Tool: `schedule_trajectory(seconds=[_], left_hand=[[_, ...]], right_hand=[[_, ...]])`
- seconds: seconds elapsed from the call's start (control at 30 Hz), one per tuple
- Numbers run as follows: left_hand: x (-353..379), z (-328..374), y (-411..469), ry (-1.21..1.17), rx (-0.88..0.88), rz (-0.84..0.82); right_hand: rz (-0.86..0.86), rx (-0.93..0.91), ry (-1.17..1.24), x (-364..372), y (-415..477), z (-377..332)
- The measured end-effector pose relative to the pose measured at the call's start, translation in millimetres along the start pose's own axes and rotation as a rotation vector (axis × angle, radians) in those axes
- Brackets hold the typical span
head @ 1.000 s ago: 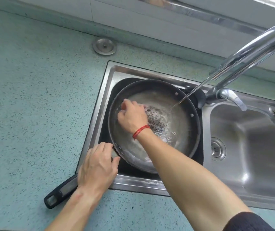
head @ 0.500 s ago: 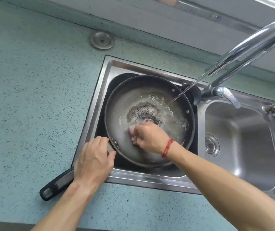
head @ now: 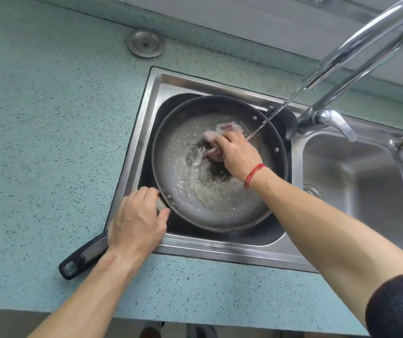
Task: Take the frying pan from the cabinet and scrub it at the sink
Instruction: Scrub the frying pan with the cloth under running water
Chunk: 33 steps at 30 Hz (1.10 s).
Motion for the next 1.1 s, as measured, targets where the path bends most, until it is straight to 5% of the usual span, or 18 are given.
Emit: schedule_trajectory(seconds=[0.2, 0.47, 0.77, 1.1], left_hand=[[-0.5, 0.9, 0.5, -0.003, -0.026, -0.016], [-1.7, 2.0, -0.4, -0.022, -0.064, -0.024], [-2.9, 2.9, 0.0, -0.020, -0.057, -0.028], [-2.7, 2.8, 0.2, -0.012, -0.064, -0.026]], right_hand=[[-0.248, 0.159, -0.046, -23.2, -54.0, 6.4], [-0.582, 0.058, 0.107, -25.1, -91.3, -56.9], [-0.511, 0.112, 0.667, -30.3, -82.3, -104.5], [-0.630, 0.085, -0.119, -51.1, -99.3, -18.4]])
Point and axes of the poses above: each hand's wrist, its own y-axis towards the middle knuckle, its own x-axis out of the palm, z = x × y, the point moved 1 cm from there along y, towards the middle knuckle, and after that the axes turned 3 degrees about -z, right-handed, at the moved point
